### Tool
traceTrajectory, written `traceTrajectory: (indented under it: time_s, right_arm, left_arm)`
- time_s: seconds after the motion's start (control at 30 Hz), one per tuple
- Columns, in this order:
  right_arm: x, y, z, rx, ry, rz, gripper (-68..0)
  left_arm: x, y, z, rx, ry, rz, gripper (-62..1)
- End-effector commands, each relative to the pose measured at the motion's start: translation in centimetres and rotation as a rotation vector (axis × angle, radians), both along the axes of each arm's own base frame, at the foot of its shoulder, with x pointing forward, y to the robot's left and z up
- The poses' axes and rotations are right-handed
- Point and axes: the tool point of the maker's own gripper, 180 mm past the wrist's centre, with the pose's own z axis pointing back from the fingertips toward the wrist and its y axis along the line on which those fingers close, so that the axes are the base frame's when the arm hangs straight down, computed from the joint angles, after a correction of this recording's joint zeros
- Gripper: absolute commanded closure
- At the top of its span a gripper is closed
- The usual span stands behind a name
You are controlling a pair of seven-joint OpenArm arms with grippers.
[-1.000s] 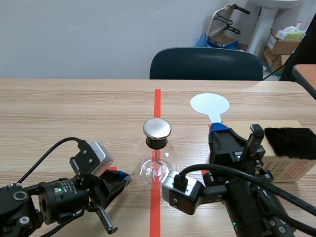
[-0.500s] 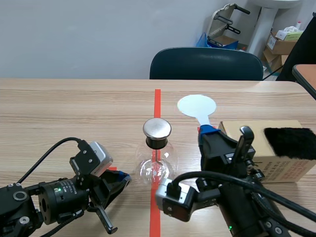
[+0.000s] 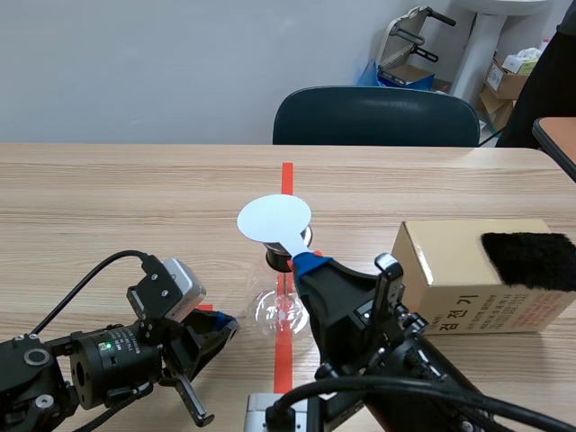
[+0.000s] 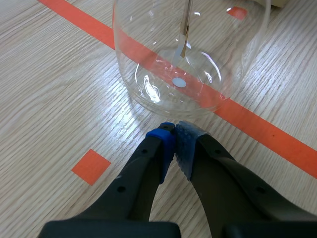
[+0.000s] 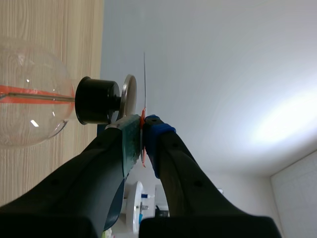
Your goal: Do the electroscope experiment
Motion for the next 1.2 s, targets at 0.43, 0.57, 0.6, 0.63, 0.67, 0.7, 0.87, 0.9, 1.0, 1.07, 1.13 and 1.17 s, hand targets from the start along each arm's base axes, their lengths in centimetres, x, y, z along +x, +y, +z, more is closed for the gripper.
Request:
traceTrajectory:
  time_s: [0.43, 0.57, 0.6, 0.63, 0.67, 0.7, 0.87, 0.9, 1.0, 1.07, 1.13, 1.17]
  right_arm:
    - [1.5, -1.6, 0.8, 0.006, -0.034, -0.100, -1.3]
    - [2.3, -3.0, 0.9, 0.010, -0.038, -0.188, -1.3]
    - [2.5, -3.4, 0.9, 0.011, -0.039, -0.212, -1.3]
    - [2.7, -3.8, 0.9, 0.012, -0.040, -0.239, -1.3]
    - [2.9, -4.2, 1.0, 0.013, -0.042, -0.265, -1.3]
    - [3.1, -4.7, 1.0, 0.014, -0.043, -0.292, -1.3]
    - [3.9, -6.8, 1.2, 0.020, -0.049, -0.419, -1.3]
    - [4.0, -7.2, 1.2, 0.021, -0.050, -0.441, -1.3]
    - [4.2, -8.2, 1.2, 0.024, -0.053, -0.497, -1.3]
    - [4.3, -8.6, 1.3, 0.025, -0.054, -0.523, -1.3]
    - [4.4, -9.0, 1.3, 0.026, -0.055, -0.546, -1.3]
    - [4.4, -9.2, 1.3, 0.026, -0.055, -0.556, -1.3]
  left_arm:
    - [0.4, -0.6, 0.8, -0.029, -0.020, -0.002, -3.1]
    - [0.4, -0.6, 0.8, -0.029, -0.020, -0.002, -3.1]
    - [0.4, -0.6, 0.8, -0.029, -0.020, -0.002, -3.1]
    - [0.4, -0.6, 0.8, -0.029, -0.020, -0.002, -3.1]
    - [0.4, -0.6, 0.8, -0.029, -0.020, -0.002, -3.1]
    - [0.4, -0.6, 0.8, -0.029, -0.020, -0.002, -3.1]
    - [0.5, -0.5, 0.8, -0.024, -0.027, 0.007, -3.1]
    - [0.6, -0.4, 0.8, -0.022, -0.030, 0.011, -3.1]
    - [0.6, -0.4, 0.8, -0.021, -0.031, 0.012, -3.1]
    - [0.6, -0.4, 0.8, -0.021, -0.031, 0.012, -3.1]
    - [0.6, -0.4, 0.8, -0.022, -0.031, 0.012, -3.1]
    - [0.6, -0.4, 0.8, -0.022, -0.031, 0.012, -3.1]
